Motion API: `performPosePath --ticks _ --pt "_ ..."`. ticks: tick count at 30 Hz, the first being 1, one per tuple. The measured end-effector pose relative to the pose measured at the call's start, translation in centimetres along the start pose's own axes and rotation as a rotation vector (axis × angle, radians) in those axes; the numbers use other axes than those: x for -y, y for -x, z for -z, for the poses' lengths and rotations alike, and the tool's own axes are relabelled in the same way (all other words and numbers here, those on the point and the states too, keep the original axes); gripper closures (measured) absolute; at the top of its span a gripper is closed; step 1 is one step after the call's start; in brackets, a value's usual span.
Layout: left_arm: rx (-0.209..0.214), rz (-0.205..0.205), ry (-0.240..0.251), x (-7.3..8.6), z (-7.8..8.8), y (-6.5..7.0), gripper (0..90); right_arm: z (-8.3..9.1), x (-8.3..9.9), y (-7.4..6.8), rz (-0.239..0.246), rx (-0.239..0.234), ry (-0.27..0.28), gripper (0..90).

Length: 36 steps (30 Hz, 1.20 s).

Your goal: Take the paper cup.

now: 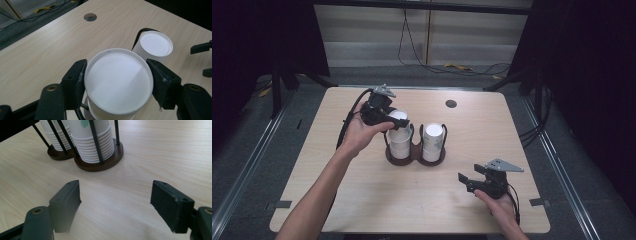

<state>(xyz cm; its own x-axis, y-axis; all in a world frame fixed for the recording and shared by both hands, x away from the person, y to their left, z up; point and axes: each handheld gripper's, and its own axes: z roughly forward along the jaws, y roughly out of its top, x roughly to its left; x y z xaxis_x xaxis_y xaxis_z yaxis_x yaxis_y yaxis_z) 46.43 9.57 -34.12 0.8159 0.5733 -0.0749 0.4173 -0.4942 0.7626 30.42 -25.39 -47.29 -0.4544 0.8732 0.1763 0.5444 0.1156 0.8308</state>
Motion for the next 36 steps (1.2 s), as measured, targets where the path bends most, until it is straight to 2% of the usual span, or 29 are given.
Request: performPosePath --ticks 13,14,18,22,27,29,30,32,36 --pt "0.01 -0.022 0.022 -1.2 1.4 0.3 36.0 -0.1 0.0 -0.1 0.003 -0.004 -0.002 24.0" --pt "0.01 -0.014 0.029 -1.2 1.5 0.4 36.0 -0.1 0.0 -0.1 0.002 -0.006 0.0 24.0" --pt "0.002 -0.033 0.028 -1.4 2.0 0.5 35.9 -0.1 0.0 0.0 0.005 -0.003 -0.002 23.9" --pt "0.004 -0.031 0.049 -1.6 2.5 0.6 35.9 -0.1 0.0 0.0 0.002 -0.003 -0.003 23.9" --pt "0.021 -0.043 0.057 -2.0 3.2 1.0 35.9 0.0 0.0 -0.1 0.002 -0.002 -0.001 23.9" --pt "0.055 -0.046 0.07 -2.0 3.5 1.3 35.9 0.0 -0.1 0.0 0.004 -0.006 0.0 23.9" --pt "0.063 -0.052 0.068 -2.0 3.7 1.6 35.9 0.1 -0.1 0.0 0.001 -0.006 0.005 23.9" --pt "0.049 -0.08 0.065 -1.9 4.0 2.1 35.9 0.1 -0.1 0.1 -0.004 -0.018 0.015 23.8" --pt "0.07 -0.113 0.063 -1.7 4.4 2.9 35.9 0.1 -0.2 -0.1 0.007 -0.037 0.027 23.5"
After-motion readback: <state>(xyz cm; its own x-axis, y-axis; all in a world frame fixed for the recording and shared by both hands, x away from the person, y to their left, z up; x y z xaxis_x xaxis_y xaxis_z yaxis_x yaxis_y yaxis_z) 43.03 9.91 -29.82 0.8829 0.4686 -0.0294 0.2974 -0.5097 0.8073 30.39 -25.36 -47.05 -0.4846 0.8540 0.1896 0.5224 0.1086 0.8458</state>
